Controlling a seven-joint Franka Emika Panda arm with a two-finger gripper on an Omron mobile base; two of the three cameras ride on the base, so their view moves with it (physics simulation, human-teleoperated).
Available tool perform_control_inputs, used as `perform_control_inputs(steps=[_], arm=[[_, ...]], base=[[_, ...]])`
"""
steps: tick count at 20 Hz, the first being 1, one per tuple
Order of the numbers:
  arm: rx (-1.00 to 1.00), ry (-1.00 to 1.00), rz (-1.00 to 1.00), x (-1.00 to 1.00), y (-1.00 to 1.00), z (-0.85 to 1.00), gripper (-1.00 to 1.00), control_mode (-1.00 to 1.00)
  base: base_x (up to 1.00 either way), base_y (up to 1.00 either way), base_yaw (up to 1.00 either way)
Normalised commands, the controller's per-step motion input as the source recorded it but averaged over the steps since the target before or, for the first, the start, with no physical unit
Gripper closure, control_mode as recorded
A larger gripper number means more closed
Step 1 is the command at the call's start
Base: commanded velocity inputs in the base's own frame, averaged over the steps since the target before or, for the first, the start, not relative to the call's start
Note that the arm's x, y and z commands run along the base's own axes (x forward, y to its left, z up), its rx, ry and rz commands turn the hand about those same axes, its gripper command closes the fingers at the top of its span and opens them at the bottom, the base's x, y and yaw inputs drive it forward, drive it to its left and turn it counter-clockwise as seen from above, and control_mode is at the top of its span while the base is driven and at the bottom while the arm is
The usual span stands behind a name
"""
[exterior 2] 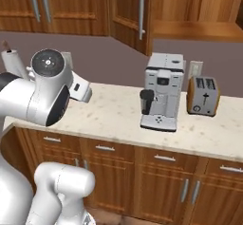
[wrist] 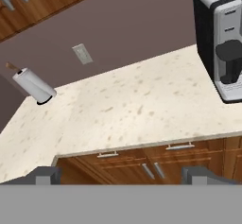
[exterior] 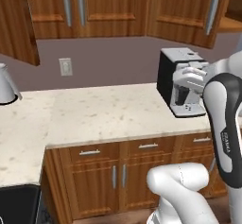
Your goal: Close all open cabinet doors.
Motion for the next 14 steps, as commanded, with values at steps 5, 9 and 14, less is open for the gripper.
perform_control_inputs(steps=[5,9,14], arm=[[0.00,0.00,0.00,0.00,0.00,0.00,-1.00,1.00],[0.00,0.00,0.00,0.00,0.00,0.00,-1.00,1.00],[0.00,0.00,0.00,0.00,0.00,0.00,-1.00,1.00]], base=[[0.53,0.16,0.19],[0.38,0.16,0.30],[0.22,0.17,0.41]])
